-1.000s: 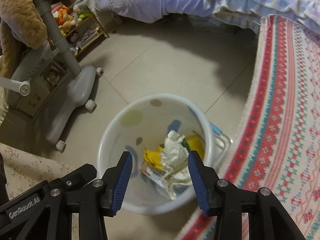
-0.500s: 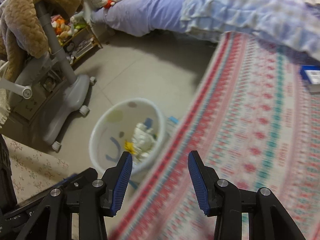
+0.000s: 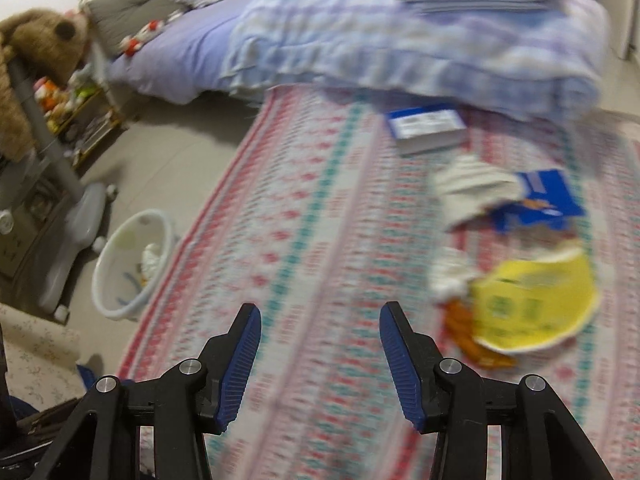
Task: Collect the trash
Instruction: 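Move both open tools back to the trash pile, then grasp the small white tissue with the left tool while the right tool grasps the orange peel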
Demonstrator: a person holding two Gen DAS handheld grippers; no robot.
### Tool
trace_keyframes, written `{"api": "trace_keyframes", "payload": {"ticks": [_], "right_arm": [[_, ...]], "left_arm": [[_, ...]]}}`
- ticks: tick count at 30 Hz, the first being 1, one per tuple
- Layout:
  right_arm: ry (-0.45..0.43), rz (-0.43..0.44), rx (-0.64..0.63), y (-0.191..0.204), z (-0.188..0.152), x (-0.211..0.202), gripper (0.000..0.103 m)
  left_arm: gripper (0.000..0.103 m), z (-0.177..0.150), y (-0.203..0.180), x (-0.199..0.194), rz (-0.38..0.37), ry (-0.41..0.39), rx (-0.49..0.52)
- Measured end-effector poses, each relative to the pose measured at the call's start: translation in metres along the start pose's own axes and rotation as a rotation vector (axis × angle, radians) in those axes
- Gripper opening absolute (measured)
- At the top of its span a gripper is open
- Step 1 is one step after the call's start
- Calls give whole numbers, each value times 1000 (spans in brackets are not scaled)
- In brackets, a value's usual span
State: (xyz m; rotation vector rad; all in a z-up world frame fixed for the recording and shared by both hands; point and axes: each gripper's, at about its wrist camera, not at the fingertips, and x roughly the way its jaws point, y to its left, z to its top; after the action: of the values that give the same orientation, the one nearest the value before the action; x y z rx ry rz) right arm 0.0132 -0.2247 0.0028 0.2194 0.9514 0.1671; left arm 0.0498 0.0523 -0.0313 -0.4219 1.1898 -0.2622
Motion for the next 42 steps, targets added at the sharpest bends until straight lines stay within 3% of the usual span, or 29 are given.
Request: {"api": "trace_keyframes", "payload": {"ticks": [4, 11, 14, 17, 22, 29, 32, 33, 37, 42], "right_arm": [[-33, -1, 81, -43, -6, -18, 58], [-17, -4, 174, -96, -14, -18, 58], [59, -70, 177, -116, -21, -4, 58], [167, -148, 198, -135, -32, 17, 58], [216, -152, 170, -145, -38, 29, 58], [264, -162, 44, -124, -44, 51, 58], [264, -158, -32, -108, -43, 58, 58], [264, -162, -49, -106, -43, 61, 58], [268, -172, -54, -108, -41, 70, 58], [265, -169, -47, -109, -39, 83, 58]], "left_arm": [[64, -8, -43, 17, -27, 37, 43], [64, -2, -107, 67, -50, 92, 74], [64, 18, -126, 91, -20, 90, 136], [64, 35, -147, 127, 44, 149, 241], [64, 51, -170, 171, 164, 171, 366], [63, 56, -190, 196, 132, 158, 429], [20, 53, -195, 205, 98, 177, 447], [15, 53, -194, 206, 74, 187, 433], [12, 55, -185, 193, 88, 153, 431], [12, 60, -161, 161, 45, 124, 374]]}}
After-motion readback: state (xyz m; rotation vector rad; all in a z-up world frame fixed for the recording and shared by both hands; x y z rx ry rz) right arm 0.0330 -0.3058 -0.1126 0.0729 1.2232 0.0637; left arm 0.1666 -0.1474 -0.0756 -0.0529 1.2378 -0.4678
